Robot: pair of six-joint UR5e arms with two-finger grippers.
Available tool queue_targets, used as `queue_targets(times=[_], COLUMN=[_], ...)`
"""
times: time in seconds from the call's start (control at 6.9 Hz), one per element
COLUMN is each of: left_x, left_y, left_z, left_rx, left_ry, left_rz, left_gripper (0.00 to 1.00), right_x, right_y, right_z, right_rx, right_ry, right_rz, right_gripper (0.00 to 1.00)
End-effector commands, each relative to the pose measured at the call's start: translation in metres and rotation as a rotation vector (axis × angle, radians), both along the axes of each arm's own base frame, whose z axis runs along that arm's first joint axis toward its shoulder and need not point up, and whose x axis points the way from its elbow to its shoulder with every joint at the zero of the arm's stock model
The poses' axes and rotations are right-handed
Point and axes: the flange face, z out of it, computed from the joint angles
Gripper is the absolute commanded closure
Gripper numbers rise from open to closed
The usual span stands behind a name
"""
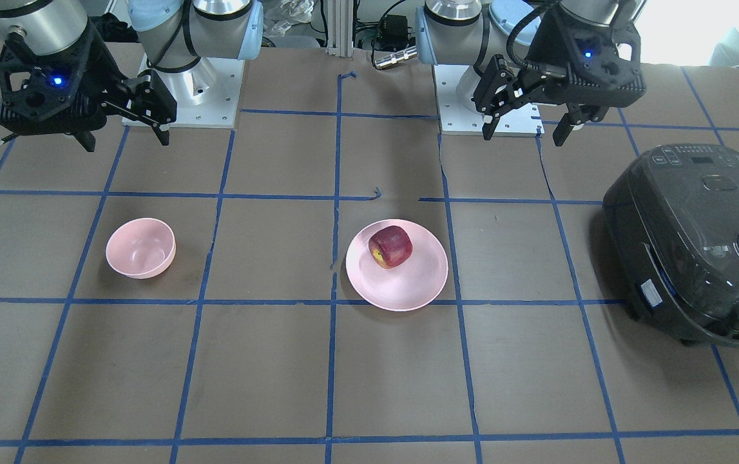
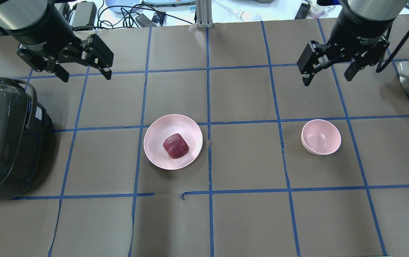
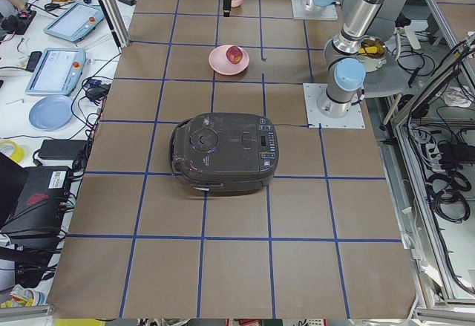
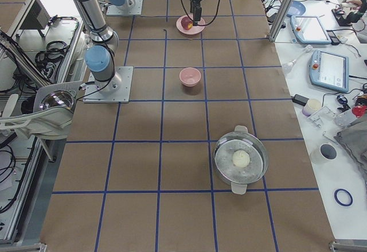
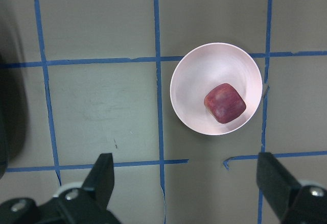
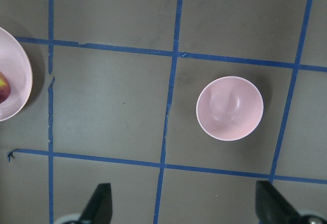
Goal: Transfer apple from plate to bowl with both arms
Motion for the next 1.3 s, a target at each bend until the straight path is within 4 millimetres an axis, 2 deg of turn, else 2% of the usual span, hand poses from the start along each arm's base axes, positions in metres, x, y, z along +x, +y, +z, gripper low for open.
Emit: queue_targets(times=[0.0, 0.43, 0.58, 0.72, 0.87, 1.01, 1.16], left_x=[0.001, 0.001, 0.002, 0.003, -0.003, -0.013, -0.042], left_y=[0.000, -0.001, -0.008, -0.017, -0.026, -0.035, -0.036], left_z=[-0.001, -0.002, -0.007, -0.016, -0.031, -0.060, -0.094], left_rx=[0.001, 0.004, 0.008, 0.024, 0.055, 0.115, 0.142], left_ry=[-0.002, -0.003, -0.008, -0.017, -0.005, 0.000, -0.008], left_rz=[0.002, 0.002, 0.004, 0.021, 0.066, 0.156, 0.243], left_gripper=[0.00, 0.00, 0.00, 0.00, 0.00, 0.00, 0.00], right_x=[0.000, -0.001, -0.016, -0.049, -0.071, -0.102, -0.130], right_y=[0.000, -0.001, -0.010, -0.022, -0.037, -0.046, -0.052], right_z=[0.001, 0.000, 0.002, -0.002, -0.038, -0.079, -0.120], right_rx=[-0.001, -0.004, -0.048, -0.062, 0.004, 0.087, 0.099], right_ry=[0.000, 0.002, 0.003, -0.001, 0.005, -0.002, -0.014], right_rz=[-0.001, 0.004, -0.031, -0.057, -0.066, -0.107, -0.099], right_gripper=[0.00, 0.00, 0.00, 0.00, 0.00, 0.00, 0.00])
